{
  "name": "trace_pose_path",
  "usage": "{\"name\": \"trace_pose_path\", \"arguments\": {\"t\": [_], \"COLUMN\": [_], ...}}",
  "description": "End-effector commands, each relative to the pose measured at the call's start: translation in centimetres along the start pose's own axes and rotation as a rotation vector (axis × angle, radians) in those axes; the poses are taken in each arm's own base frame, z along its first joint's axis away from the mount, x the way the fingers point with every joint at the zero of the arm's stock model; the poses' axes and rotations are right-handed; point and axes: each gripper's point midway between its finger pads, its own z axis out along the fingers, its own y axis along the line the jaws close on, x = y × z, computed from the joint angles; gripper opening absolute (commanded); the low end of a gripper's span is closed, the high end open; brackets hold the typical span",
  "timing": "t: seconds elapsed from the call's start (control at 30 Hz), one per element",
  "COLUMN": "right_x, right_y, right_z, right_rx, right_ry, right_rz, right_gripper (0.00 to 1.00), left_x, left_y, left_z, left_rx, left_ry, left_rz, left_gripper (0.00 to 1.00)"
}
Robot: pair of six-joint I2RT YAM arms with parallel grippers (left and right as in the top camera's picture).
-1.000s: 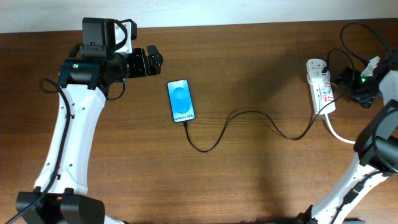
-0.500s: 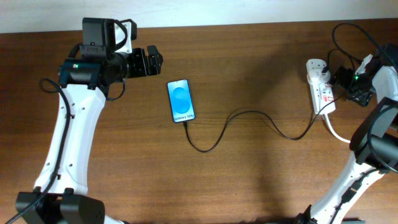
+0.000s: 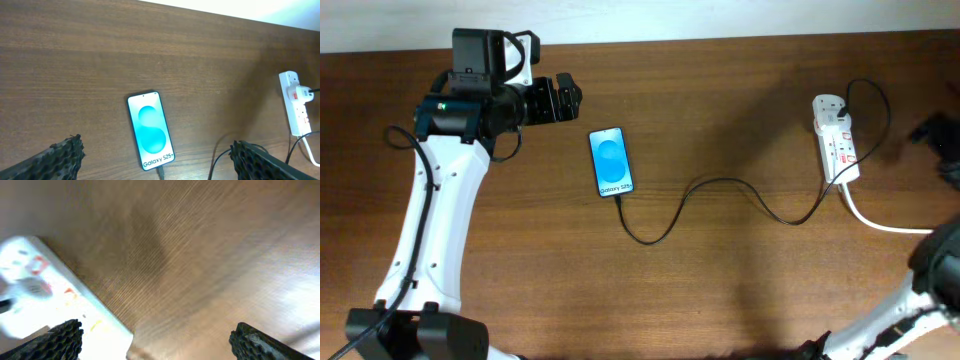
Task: Plug charger to phone and switch on socket
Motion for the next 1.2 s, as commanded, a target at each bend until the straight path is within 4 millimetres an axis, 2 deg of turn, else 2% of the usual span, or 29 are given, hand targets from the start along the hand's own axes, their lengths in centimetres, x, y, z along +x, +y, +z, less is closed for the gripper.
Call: {"name": "trace_pose_path", "arguments": {"t": [0.0,0.1,0.13,0.17,0.23,0.27,0.33,0.37,0.43,0.5,0.6,0.83,1.17], "right_x": [-1.7,-1.3,-0.8,0.3,2.2,3.5,7.6,8.9,12.9,17.5,20.5,20.2,20.2], "right_y": [2.5,4.4,5.7,8.1,11.4,12.9,16.3,17.1,18.9,19.1,18.6,18.6,18.6], "right_z": [-7.6,-14.8,-16.5,-18.8,-21.7,-22.6,-24.2,-24.7,-26.2,-27.5,-27.4,-25.8,-25.7], "right_rx": [-0.070,-0.117,-0.175,-0.286,-0.399,-0.422,-0.462,-0.474,-0.509,-0.491,-0.484,-0.467,-0.466], "right_ry": [-0.158,-0.289,-0.309,-0.331,-0.355,-0.352,-0.326,-0.319,-0.281,-0.227,-0.130,-0.074,-0.073], "right_rz": [-0.033,-0.097,-0.134,-0.219,-0.308,-0.344,-0.497,-0.543,-0.637,-0.732,-0.745,-0.729,-0.728], "right_gripper": [0.98,0.98,0.98,0.98,0.99,0.98,0.98,0.98,0.98,0.98,0.98,0.98,0.98], "left_x": [-0.6,-0.6,-0.6,-0.6,-0.6,-0.6,-0.6,-0.6,-0.6,-0.6,-0.6,-0.6,-0.6], "left_y": [-0.2,-0.2,-0.2,-0.2,-0.2,-0.2,-0.2,-0.2,-0.2,-0.2,-0.2,-0.2,-0.2], "left_z": [-1.1,-1.1,-1.1,-1.1,-1.1,-1.1,-1.1,-1.1,-1.1,-1.1,-1.1,-1.1,-1.1], "left_rx": [-0.003,-0.003,-0.003,-0.003,-0.003,-0.003,-0.003,-0.003,-0.003,-0.003,-0.003,-0.003,-0.003], "left_ry": [-0.029,-0.029,-0.029,-0.029,-0.029,-0.029,-0.029,-0.029,-0.029,-0.029,-0.029,-0.029,-0.029], "left_rz": [0.022,0.021,0.021,0.022,0.022,0.022,0.021,0.022,0.022,0.022,0.022,0.022,0.022], "left_gripper": [0.99,0.99,0.99,0.99,0.99,0.99,0.99,0.99,0.99,0.99,0.99,0.99,0.99]}}
